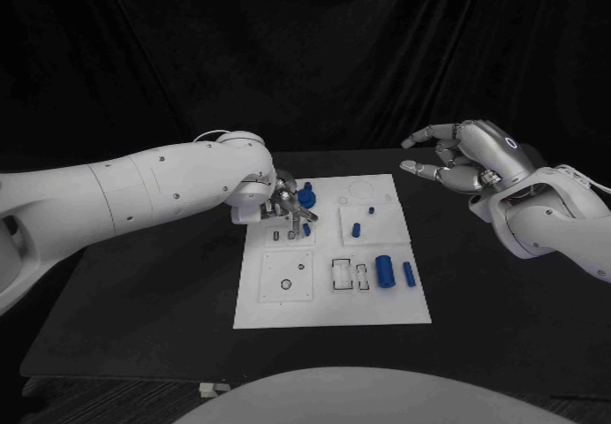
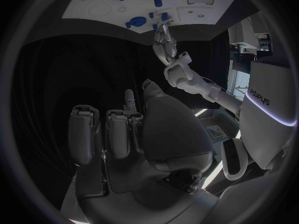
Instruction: Assemble the parts on the task board
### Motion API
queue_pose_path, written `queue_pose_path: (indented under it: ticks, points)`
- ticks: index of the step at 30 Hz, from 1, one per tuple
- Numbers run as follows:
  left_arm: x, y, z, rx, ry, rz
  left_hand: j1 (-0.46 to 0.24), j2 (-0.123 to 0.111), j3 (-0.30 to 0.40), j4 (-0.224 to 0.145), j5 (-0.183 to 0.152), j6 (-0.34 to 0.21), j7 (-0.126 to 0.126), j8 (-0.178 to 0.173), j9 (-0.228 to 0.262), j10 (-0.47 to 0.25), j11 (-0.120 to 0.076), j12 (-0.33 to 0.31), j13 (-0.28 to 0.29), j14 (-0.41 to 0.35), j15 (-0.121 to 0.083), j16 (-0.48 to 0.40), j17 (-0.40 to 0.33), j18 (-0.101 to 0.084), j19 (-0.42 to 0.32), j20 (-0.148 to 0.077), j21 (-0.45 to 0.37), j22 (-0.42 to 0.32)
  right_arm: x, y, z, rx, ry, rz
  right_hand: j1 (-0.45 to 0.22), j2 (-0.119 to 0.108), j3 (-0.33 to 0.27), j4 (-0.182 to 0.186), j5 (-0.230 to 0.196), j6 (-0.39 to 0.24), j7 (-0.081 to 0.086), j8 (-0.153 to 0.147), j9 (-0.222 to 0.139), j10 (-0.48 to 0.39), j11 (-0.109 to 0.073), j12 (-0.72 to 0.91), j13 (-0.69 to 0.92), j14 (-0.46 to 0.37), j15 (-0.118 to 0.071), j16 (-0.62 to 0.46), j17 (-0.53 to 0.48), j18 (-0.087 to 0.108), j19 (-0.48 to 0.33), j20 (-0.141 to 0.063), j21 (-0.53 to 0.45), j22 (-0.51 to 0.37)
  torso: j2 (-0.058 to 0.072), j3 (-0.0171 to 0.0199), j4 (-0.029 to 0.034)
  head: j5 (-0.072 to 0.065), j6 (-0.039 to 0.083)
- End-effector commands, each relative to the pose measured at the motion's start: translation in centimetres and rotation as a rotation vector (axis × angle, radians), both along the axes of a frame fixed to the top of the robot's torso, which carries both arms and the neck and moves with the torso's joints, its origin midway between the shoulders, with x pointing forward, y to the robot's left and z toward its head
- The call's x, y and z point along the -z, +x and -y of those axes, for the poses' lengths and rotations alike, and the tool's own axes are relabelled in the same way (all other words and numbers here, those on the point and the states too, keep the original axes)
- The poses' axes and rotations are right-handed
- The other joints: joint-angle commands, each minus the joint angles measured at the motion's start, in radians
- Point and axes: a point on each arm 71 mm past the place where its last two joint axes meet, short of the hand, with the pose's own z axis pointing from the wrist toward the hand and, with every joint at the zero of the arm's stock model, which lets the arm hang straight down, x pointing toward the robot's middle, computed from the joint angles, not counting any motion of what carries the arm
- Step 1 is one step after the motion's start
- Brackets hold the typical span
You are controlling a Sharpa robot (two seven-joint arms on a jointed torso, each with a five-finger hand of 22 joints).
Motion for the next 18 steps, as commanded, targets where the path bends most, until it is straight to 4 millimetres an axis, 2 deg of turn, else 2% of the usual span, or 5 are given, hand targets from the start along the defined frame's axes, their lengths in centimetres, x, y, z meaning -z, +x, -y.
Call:
queue_pose_path:
  ticks: [1, 14, 18]
  points:
    - [0.13, 0.1, 0.19, -0.008, -0.009, 0.007, 0.0, -0.006, 0.008, -0.001, 0.005, 0.009, 0.0, -0.009, -0.002, 0.15, -0.04, 0.146, 0.259, 0.105, 0.007, 0.003, 0.263, -0.005, -0.009, 0.0, -0.005, 0.091, 0.18, 0.07, 0.08, 0.017, -0.004, -0.015, -0.001, 0.008, -0.003, -0.004, 0.004, -0.001, 0.006, 0.004, -0.001, 0.105, 0.007, 0.004, 0.263, 0.073, 0.009, -0.006, 0.093, -0.014, 0.055, 0.004, -0.005, 0.22, -0.001, -0.0003, 0.0009, -0.002, 0.0]
    - [0.63, 0.27, 0.78, -0.005, -0.007, 0.0, 0.026, -0.017, 0.053, -0.041, 0.023, 0.034, -0.001, -0.06, -0.004, 0.15, -0.039, 0.146, 0.259, 0.105, 0.009, 0.003, 0.263, -0.003, -0.015, 0.003, -0.012, 0.091, 0.4, 0.16, 0.03, 0.02, -0.008, -0.028, -0.001, 0.008, -0.004, -0.004, 0.005, -0.002, 0.006, 0.003, -0.002, 0.105, 0.007, 0.004, 0.263, 0.073, 0.009, -0.007, 0.089, -0.014, 0.054, 0.004, -0.007, 0.219, -0.004, 0.0019, 0.0006, -0.005, 0.0]
    - [0.71, 0.3, 0.83, -0.003, -0.004, -0.004, 0.032, -0.018, 0.065, -0.05, 0.027, 0.04, -0.002, -0.068, -0.003, 0.15, -0.04, 0.146, 0.259, 0.105, 0.009, 0.003, 0.263, -0.003, -0.016, 0.003, -0.013, 0.09, 0.44, 0.15, -0.04, 0.019, -0.008, -0.031, -0.001, 0.008, -0.004, -0.004, 0.005, -0.002, 0.006, 0.003, -0.002, 0.105, 0.007, 0.004, 0.263, 0.073, 0.009, -0.007, 0.089, -0.014, 0.054, 0.004, -0.007, 0.219, -0.003, 0.0014, -0.0001, -0.005, 0.0]
